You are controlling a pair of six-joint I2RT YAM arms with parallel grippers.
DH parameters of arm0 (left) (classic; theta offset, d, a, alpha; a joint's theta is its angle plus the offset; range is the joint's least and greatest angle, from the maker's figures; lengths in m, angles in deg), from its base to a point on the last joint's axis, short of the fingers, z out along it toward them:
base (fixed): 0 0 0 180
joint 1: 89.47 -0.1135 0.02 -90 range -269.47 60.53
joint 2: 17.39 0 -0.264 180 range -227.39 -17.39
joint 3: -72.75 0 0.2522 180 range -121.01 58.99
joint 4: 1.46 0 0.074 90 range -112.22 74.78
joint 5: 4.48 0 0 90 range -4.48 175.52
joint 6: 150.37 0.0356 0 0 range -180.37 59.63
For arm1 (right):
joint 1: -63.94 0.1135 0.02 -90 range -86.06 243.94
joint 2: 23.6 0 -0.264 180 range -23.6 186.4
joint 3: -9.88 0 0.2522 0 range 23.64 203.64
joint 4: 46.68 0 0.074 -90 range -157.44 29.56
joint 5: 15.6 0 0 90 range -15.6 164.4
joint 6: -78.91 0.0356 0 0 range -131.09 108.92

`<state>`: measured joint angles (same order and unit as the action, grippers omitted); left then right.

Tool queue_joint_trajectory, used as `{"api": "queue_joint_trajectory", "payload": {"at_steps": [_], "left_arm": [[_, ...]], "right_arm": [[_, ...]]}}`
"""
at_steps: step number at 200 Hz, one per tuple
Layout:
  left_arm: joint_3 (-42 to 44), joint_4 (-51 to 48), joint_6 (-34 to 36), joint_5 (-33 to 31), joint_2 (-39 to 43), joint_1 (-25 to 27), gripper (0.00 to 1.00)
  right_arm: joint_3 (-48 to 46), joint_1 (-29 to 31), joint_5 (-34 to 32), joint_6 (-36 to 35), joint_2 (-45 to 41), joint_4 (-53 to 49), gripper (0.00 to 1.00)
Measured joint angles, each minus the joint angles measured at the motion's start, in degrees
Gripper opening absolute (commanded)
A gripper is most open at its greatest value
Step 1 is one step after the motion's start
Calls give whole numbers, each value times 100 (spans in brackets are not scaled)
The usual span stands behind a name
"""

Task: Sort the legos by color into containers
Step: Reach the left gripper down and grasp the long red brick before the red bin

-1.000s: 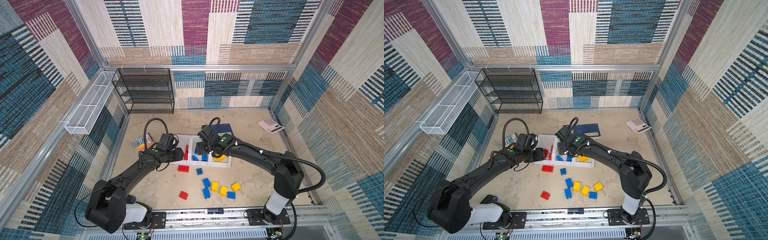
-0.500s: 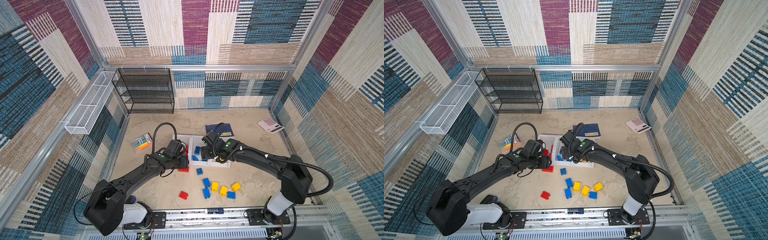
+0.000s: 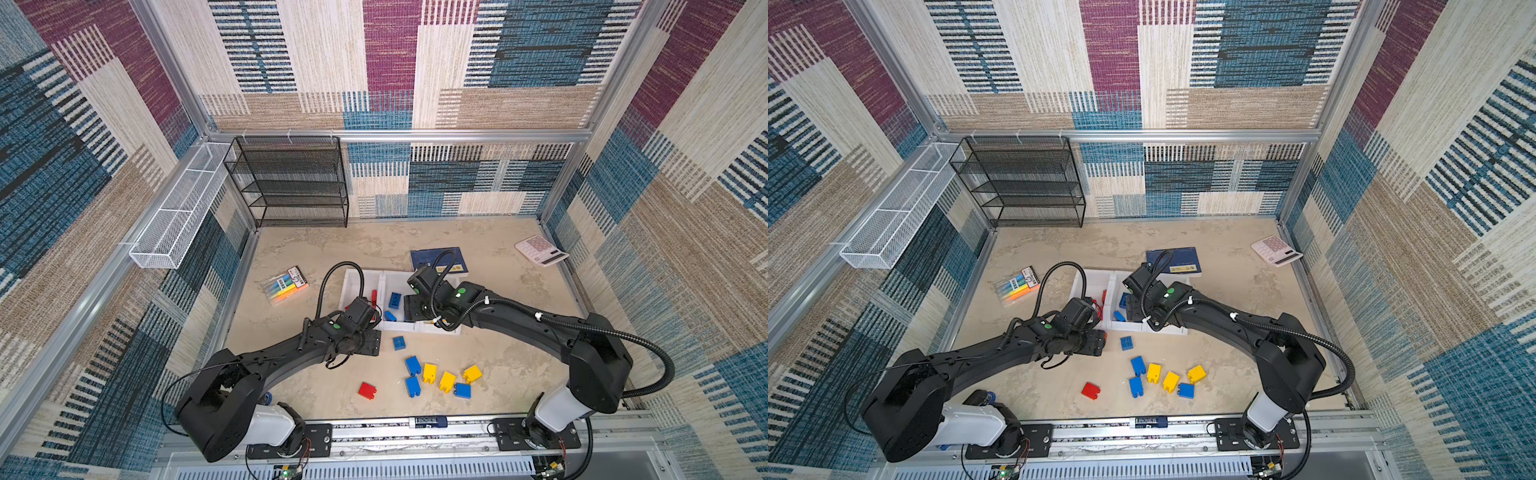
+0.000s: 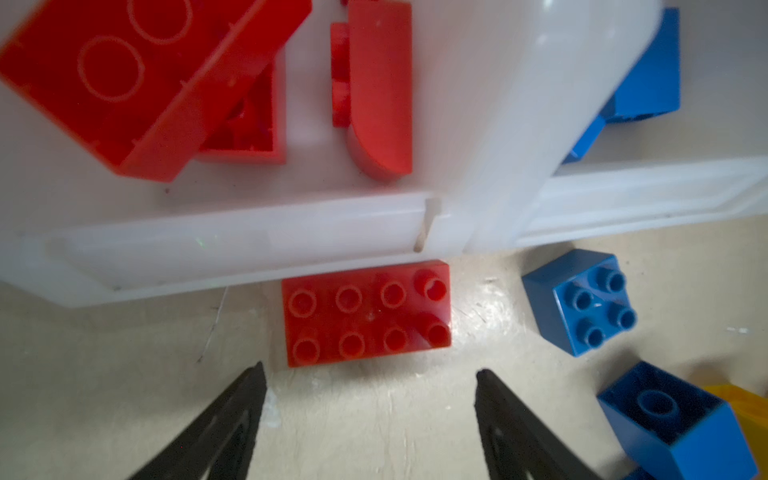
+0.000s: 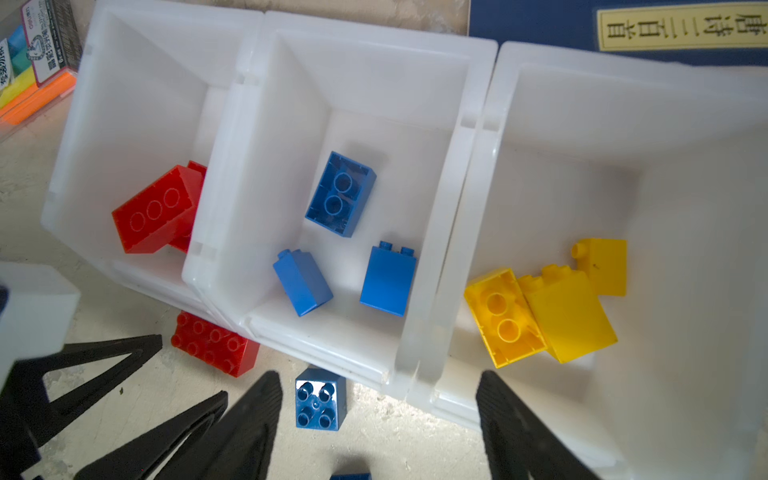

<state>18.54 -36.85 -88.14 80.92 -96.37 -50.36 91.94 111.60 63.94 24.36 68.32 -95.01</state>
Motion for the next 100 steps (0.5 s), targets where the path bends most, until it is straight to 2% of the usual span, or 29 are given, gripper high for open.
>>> {"api": "queue_joint_trajectory", "payload": {"at_steps": [62, 100], "left_arm": [[-146, 345, 98, -142, -544, 7, 80], [-210, 455, 210, -131, -758, 7, 70]], "right_arm": [[-55, 0, 44, 52, -15, 20, 77], [-76, 0, 42, 74, -59, 22, 77]]}}
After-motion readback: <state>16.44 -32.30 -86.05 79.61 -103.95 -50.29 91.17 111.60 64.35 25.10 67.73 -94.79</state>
